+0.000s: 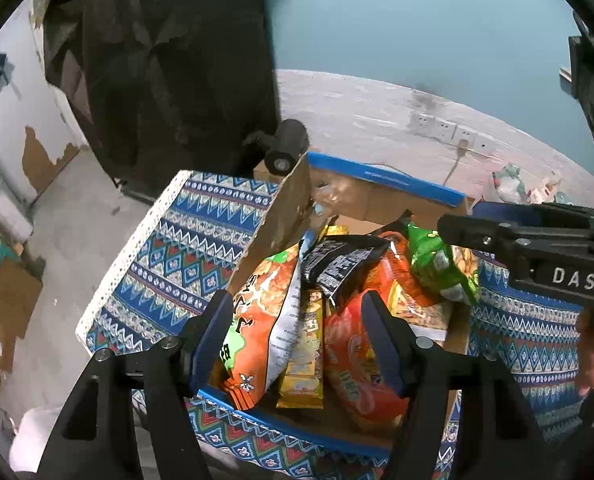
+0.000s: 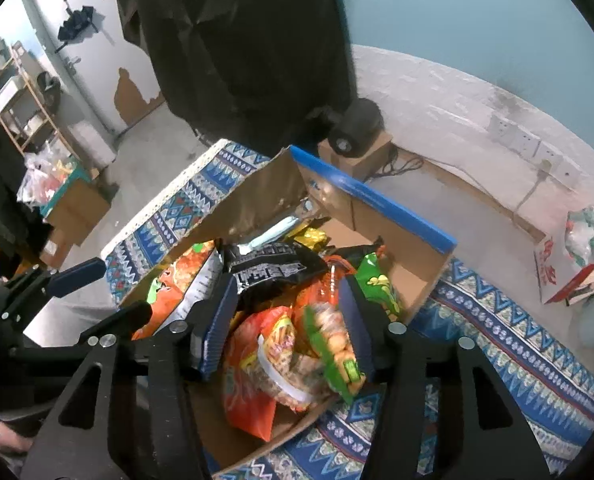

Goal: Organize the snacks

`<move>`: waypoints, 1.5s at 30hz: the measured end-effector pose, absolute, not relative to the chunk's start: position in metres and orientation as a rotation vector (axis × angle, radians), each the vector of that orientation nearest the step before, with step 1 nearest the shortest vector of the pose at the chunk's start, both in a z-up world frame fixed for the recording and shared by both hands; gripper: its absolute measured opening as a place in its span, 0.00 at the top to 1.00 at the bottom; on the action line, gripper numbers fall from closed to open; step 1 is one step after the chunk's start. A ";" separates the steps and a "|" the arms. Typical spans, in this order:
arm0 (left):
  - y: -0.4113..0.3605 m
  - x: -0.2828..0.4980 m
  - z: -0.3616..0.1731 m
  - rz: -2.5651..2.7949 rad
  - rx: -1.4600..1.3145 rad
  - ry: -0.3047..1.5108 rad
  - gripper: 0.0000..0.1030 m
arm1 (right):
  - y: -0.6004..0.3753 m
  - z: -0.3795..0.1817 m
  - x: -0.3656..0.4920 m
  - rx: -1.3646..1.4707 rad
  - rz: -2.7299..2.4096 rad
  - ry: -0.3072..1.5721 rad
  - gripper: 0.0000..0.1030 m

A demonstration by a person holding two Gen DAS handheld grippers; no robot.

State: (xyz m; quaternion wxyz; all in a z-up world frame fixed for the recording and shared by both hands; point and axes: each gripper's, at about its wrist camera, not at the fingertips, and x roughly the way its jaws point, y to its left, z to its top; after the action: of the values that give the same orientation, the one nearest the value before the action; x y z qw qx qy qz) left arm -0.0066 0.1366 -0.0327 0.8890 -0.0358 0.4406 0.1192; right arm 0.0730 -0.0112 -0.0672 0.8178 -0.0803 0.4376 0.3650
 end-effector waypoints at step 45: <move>0.072 -0.015 -0.014 0.231 0.172 0.877 0.13 | -0.108 -0.050 0.015 -0.328 0.588 0.780 0.24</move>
State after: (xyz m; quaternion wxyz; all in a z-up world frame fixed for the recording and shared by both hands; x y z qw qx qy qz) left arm -0.0150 0.0724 -0.0144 0.8954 0.0830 0.4231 0.1116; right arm 0.0149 -0.1079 -0.0503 0.8703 -0.1567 0.3728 0.2812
